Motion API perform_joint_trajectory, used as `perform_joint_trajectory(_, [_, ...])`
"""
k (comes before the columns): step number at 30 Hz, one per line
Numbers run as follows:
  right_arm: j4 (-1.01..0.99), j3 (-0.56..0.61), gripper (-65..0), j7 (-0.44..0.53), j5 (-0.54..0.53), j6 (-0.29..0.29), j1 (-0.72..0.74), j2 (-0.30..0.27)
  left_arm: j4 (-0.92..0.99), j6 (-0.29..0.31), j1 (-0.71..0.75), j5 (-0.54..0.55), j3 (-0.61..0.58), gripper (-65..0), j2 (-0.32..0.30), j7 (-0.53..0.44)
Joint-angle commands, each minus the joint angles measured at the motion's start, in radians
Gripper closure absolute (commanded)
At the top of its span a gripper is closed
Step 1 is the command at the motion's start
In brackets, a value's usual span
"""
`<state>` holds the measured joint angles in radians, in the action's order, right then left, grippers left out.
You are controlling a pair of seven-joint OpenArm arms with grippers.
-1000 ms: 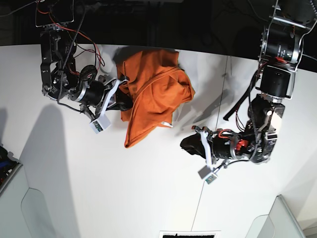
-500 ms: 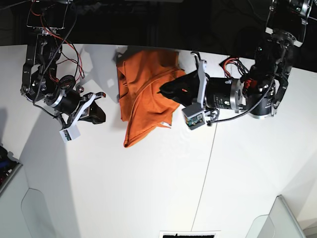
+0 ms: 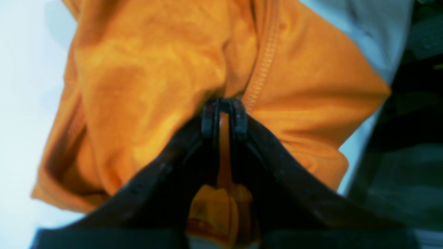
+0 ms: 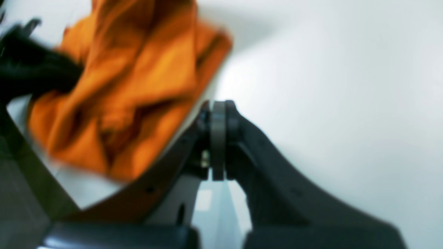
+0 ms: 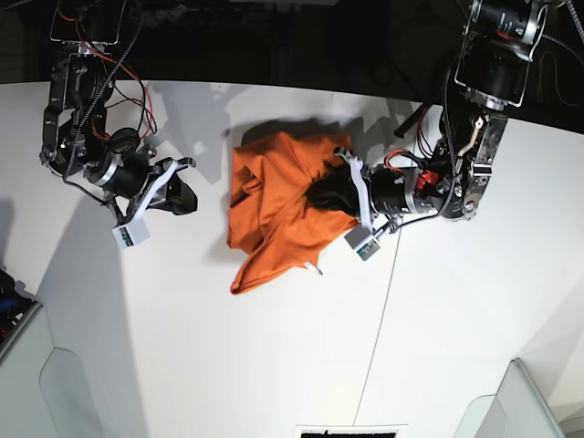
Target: Layout the t-shirt on the table in an organized manner, then fold the t-shirt properly
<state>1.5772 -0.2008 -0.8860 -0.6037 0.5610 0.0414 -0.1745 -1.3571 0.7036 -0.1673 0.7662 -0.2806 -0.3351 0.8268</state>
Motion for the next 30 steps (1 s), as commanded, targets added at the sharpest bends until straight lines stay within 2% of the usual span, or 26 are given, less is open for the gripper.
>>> perform_joint_trajectory(1, [0.016, -0.003, 0.0, 0.018, -0.026, 0.008, -0.005, -0.005, 0.003, -0.005, -0.041, -0.009, 0.004, -6.9, -0.005, 0.000])
perform_joint_trajectory(6, [0.016, -0.003, 0.0, 0.021, -0.060, 0.008, -0.028, -0.005, 0.009, -0.005, -0.140, 0.016, 0.004, -6.9, -0.006, 0.054])
perform_joint_trajectory(13, [0.016, -0.003, 0.0, 0.024, -0.060, 0.008, -0.028, -0.005, -0.044, -0.005, -0.163, 0.288, 0.005, -6.9, -0.006, 0.219])
perform_joint_trajectory(16, [0.016, -0.003, 0.0, 0.025, -0.063, 0.008, -0.028, -0.005, -0.116, -0.005, -0.163, 0.307, 0.005, -6.9, -0.023, 0.227])
perform_joint_trajectory(24, [0.016, -0.027, 0.0, -0.008, -0.070, 0.008, -0.029, -0.005, -0.322, -0.005, -0.148, 0.335, 0.007, -6.9, -0.149, 0.280])
perform_joint_trajectory(28, [0.018, -0.117, 0.0, -0.059, -0.075, 0.016, -0.033, -0.006, -0.442, -0.005, -0.041, 0.360, 0.072, -6.9, -0.232, 0.286])
perform_joint_trajectory(30, [0.026, -0.173, 0.0, -0.093, -0.123, 0.020, -0.052, -0.010, -0.513, -0.005, 0.050, 0.360, 0.136, -6.9, -0.270, 0.286])
